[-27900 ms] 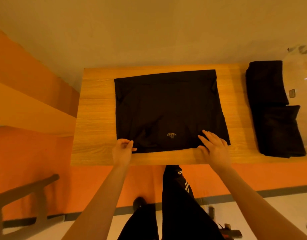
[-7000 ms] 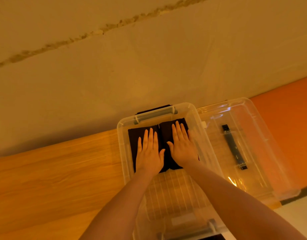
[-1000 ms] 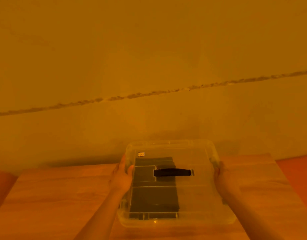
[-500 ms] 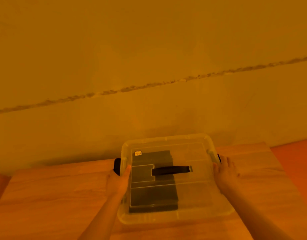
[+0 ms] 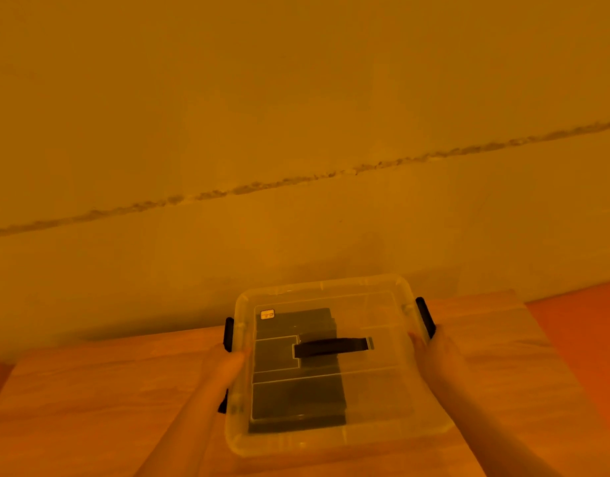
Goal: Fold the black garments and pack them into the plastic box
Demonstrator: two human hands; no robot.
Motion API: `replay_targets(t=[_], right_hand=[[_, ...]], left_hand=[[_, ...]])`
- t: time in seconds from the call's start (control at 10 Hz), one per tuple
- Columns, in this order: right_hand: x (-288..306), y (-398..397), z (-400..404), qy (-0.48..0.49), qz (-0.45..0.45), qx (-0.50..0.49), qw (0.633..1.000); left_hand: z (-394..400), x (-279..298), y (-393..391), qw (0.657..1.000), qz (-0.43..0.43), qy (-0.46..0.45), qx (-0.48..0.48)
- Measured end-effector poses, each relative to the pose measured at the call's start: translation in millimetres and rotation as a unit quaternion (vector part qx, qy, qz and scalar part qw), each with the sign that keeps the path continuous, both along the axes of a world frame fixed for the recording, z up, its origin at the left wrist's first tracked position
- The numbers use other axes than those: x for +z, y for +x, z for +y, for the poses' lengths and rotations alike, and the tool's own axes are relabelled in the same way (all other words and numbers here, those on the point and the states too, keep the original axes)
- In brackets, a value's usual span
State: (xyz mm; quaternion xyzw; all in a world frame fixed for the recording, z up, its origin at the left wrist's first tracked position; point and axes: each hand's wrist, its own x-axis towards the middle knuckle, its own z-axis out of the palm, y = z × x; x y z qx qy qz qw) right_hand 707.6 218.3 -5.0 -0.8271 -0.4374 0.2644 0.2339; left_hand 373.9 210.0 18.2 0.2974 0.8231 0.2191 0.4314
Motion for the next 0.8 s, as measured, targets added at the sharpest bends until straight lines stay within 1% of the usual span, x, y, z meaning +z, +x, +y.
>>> replay_targets(t=[0.1,0.2,0.3,0.5,0.6,0.7,0.8], right_hand=[[0.0,3.2,0.3,0.015,0.02,0.01,1.0],[2.1,0.7,0.7,0.033,0.073,-0.015,0.997],[4.4,-3.2,2.9,0.053,0.094,-0.023,0.994],[-1.4,-5.6,2.6,0.056,0.071,-0.001,0.996],[1.1,-8.0,0.8,0.035,0.038,0.004,0.999],[8.2,-9.3,-0.3,-0.002,-0.037,0.04,0.999],[17.3,-13.3,-4.8,-0.013,-0.139,0.119,0.983]], left_hand=[[-3.4,-0.1,7.7,0.999,0.035,0.021,0.011],[-6.3,2.4,16.0,0.997,0.07,0.038,0.024],[-8.2,0.2,21.1,0.992,0.117,0.048,0.005],[-12.6,2.0,28.8,0.989,0.135,0.066,0.004],[-14.4,1.9,30.7,0.983,0.17,0.061,-0.019],[-15.4,1.5,30.0,0.974,0.214,0.043,-0.058],[-20.8,-0.2,32.4,0.951,0.288,0.034,-0.106]])
